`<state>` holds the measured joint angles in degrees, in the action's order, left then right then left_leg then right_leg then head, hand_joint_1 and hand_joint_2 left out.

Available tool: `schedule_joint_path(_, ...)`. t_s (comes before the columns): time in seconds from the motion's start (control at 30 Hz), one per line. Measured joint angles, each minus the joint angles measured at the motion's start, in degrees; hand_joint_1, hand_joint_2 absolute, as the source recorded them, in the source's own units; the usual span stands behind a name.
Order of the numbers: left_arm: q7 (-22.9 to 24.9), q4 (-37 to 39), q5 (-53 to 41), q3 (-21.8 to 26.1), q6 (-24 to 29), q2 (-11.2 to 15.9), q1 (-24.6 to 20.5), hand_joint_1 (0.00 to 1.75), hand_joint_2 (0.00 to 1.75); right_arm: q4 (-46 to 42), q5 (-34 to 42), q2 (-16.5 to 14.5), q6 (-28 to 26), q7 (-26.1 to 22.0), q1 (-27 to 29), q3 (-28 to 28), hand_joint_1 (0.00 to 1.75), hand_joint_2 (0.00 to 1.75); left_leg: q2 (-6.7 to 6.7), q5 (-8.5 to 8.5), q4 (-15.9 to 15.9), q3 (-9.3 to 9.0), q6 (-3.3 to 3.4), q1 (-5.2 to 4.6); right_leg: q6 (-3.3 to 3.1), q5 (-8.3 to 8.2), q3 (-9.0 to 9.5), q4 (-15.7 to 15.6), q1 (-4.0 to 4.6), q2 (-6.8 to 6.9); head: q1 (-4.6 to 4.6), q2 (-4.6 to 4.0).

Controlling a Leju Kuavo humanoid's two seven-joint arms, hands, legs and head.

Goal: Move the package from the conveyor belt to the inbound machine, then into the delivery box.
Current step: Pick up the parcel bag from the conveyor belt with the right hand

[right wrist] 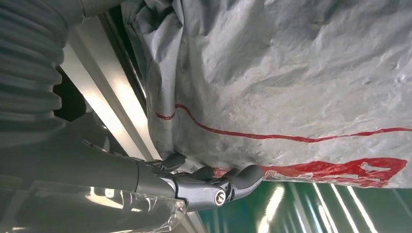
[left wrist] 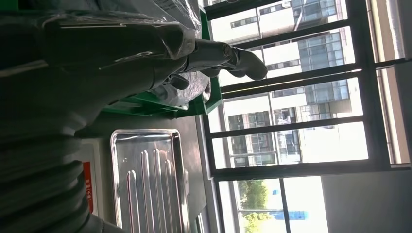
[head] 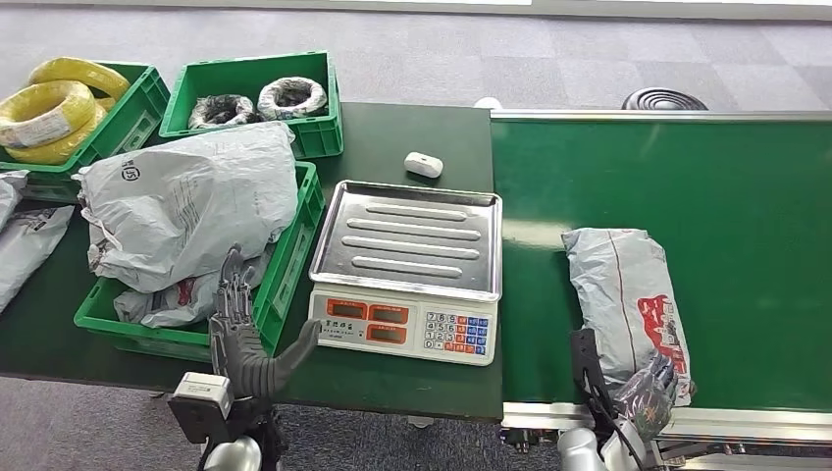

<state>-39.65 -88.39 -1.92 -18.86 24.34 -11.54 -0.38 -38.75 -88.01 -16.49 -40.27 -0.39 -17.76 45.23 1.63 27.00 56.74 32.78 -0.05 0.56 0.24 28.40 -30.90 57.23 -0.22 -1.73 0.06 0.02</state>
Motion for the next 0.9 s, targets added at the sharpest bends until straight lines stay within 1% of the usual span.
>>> schedule_joint_path(0.07, 0.24, 0.13, 0.02, 0.05, -0.33, 0.00, -0.37, 0.00, 1.75, 2.65, -1.07, 1.58, -0.03, 5.33, -1.17, -0.49, 1.60, 1.75, 0.02, 0.04, 0.00, -0.21, 0.06, 0.01, 0.06, 0.05, 0.28, -0.12, 0.00, 0.01, 0.02, 0.00)
schedule_joint_path(0.1, 0.43, 0.20, 0.02, 0.07, -0.52, 0.01, -0.54, 0.00, 1.75, 3.85, -1.12, 2.28, -0.04, 7.18, -1.62, -0.74, 1.64, 1.75, 0.03, 0.06, 0.00, -0.33, 0.10, 0.01, 0.08, 0.06, 0.44, -0.19, 0.00, 0.02, 0.02, 0.00)
schedule_joint_path(0.13, 0.65, 0.28, -0.01, 0.08, -0.68, 0.02, -0.67, 0.00, 1.75, 4.90, -0.75, 2.91, -0.05, 8.04, -1.90, -0.94, 1.67, 1.75, 0.05, 0.08, 0.00, -0.47, 0.13, 0.02, 0.12, 0.09, 0.55, -0.26, 0.01, 0.04, 0.03, 0.00)
schedule_joint_path(0.17, 0.85, 0.34, -0.02, 0.09, -0.80, 0.06, -0.74, 0.00, 1.75, 5.71, 0.04, 3.39, -0.06, 7.65, -1.97, -1.04, 1.66, 1.75, 0.08, 0.12, 0.00, -0.60, 0.20, 0.02, 0.17, 0.13, 0.66, -0.32, 0.01, 0.07, 0.03, 0.00)
schedule_joint_path(0.23, 1.08, 0.48, -0.06, 0.13, -0.89, 0.16, -0.83, 0.00, 1.75, 6.47, 2.05, 3.87, -0.06, 4.25, -1.63, -0.88, 1.67, 1.75, 0.16, 0.19, 0.00, -0.76, 0.31, 0.01, 0.27, 0.18, 0.76, -0.38, 0.00, 0.14, 0.04, 0.00)
schedule_joint_path(0.33, 1.19, 0.62, -0.27, 0.31, -0.89, 0.35, -0.93, 0.00, 1.75, 5.79, 4.61, 3.68, -0.07, -4.10, -0.84, 0.13, 1.63, 1.75, 0.14, 0.20, 0.02, -0.69, 0.37, -0.03, 0.38, 0.07, 0.80, -0.39, -0.06, 0.15, 0.04, -0.01)
schedule_joint_path(0.43, 1.32, 0.63, -0.84, 0.56, -0.85, 0.54, -0.96, 0.00, 1.75, 3.54, 6.13, 2.23, -0.08, -14.08, -0.47, 2.24, 1.63, 1.75, 0.01, 0.20, 0.04, -0.55, 0.37, -0.07, 0.42, -0.05, 0.66, -0.38, -0.10, 0.01, 0.04, -0.01)
schedule_joint_path(0.47, 1.40, 0.62, -1.05, 0.65, -0.83, 0.58, -0.99, 0.00, 1.75, 2.77, 6.28, 1.53, -0.08, -16.64, -0.44, 2.95, 1.63, 1.75, -0.01, 0.20, 0.05, -0.50, 0.37, -0.07, 0.42, -0.05, 0.58, -0.37, -0.09, -0.02, 0.03, -0.01)
schedule_joint_path(0.57, 1.76, 0.38, -1.68, 0.93, -0.72, 0.64, -0.97, 0.00, 1.75, 0.83, 7.21, -0.40, -0.08, -21.92, -0.44, 4.44, 1.61, 1.75, 0.00, 0.20, 0.04, -0.34, 0.35, -0.06, 0.38, -0.03, 0.40, -0.34, -0.05, -0.02, 0.02, 0.00)
schedule_joint_path(0.63, 1.87, 0.09, -2.11, 1.24, -0.58, 0.68, -0.74, 0.00, 1.75, -0.11, 9.43, -1.35, -0.07, -25.81, -0.46, 4.95, 1.60, 1.75, 0.01, 0.21, 0.03, -0.25, 0.34, -0.05, 0.34, 0.00, 0.29, -0.29, -0.03, -0.01, 0.02, 0.00)
schedule_joint_path(0.7, 1.82, -0.07, -2.41, 1.52, -0.36, 0.71, -0.41, 0.00, 1.75, -0.88, 13.41, -2.01, -0.06, -30.74, -0.47, 5.07, 1.61, 1.75, 0.00, 0.21, 0.03, -0.15, 0.34, -0.05, 0.31, 0.02, 0.18, -0.26, -0.02, -0.01, 0.01, 0.00)
schedule_joint_path(0.8, 1.46, -0.11, -2.78, 1.69, -0.10, 0.72, -0.01, 0.00, 1.75, -1.99, 21.74, -2.75, -0.06, -37.00, -0.41, 3.85, 1.70, 1.75, -0.01, 0.21, 0.02, -0.07, 0.33, -0.04, 0.31, 0.03, 0.09, -0.25, -0.02, -0.01, 0.02, -0.01)
schedule_joint_path(0.83, 1.29, -0.11, -2.91, 1.72, -0.01, 0.72, 0.10, 0.00, 1.75, -2.85, 25.41, -2.97, -0.06, -38.14, -0.16, 2.58, 1.71, 1.75, 0.00, 0.21, 0.02, -0.06, 0.33, -0.03, 0.31, 0.03, 0.08, -0.25, -0.03, -0.01, 0.02, -0.01)
schedule_joint_path(0.9, 0.98, -0.11, -3.07, 1.75, 0.13, 0.72, 0.26, 0.00, 1.75, -6.32, 33.58, -3.32, -0.05, -39.19, 1.15, -1.82, 1.73, 1.75, 0.00, 0.21, 0.03, -0.05, 0.34, -0.03, 0.31, 0.03, 0.07, -0.25, -0.06, -0.01, 0.02, 0.00)
